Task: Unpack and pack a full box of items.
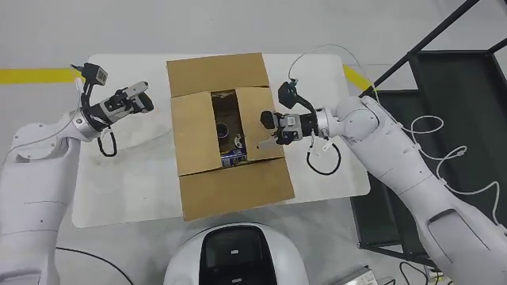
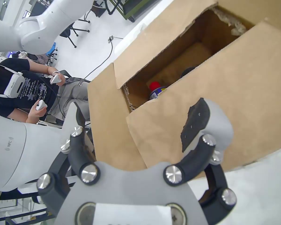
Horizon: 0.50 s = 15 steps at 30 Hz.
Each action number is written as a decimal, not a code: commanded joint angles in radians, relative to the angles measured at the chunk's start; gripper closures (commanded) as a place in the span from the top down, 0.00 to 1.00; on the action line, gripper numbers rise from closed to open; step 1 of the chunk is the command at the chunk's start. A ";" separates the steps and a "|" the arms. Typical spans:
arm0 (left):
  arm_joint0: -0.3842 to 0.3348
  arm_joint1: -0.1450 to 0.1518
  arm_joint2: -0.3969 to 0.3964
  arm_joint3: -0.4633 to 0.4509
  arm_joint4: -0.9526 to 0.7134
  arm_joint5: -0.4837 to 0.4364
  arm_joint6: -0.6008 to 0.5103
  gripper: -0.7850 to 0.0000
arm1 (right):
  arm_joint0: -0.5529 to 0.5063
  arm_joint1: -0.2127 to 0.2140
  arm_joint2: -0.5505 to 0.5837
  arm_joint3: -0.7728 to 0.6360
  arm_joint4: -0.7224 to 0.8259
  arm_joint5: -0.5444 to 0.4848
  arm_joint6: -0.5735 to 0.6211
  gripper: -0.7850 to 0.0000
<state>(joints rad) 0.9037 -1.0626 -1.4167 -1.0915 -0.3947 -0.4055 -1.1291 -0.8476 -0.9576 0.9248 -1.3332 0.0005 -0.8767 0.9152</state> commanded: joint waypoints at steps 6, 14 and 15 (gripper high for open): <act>-0.130 -0.004 0.031 0.174 0.094 -0.073 0.049 1.00 | -0.173 0.085 0.169 -0.034 0.074 0.049 0.077 1.00; -0.257 -0.045 0.127 0.386 -0.034 -0.098 -0.052 1.00 | -0.272 0.116 0.202 -0.026 0.138 0.084 0.112 1.00; -0.269 -0.049 0.135 0.409 -0.047 -0.095 -0.072 1.00 | -0.272 0.116 0.202 -0.026 0.138 0.084 0.112 1.00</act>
<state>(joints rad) 0.6466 -1.1079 -1.2900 -0.7088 -0.4236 -0.5055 -1.1777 -1.1198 -0.8409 1.1271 -1.3591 0.1390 -0.7927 1.0274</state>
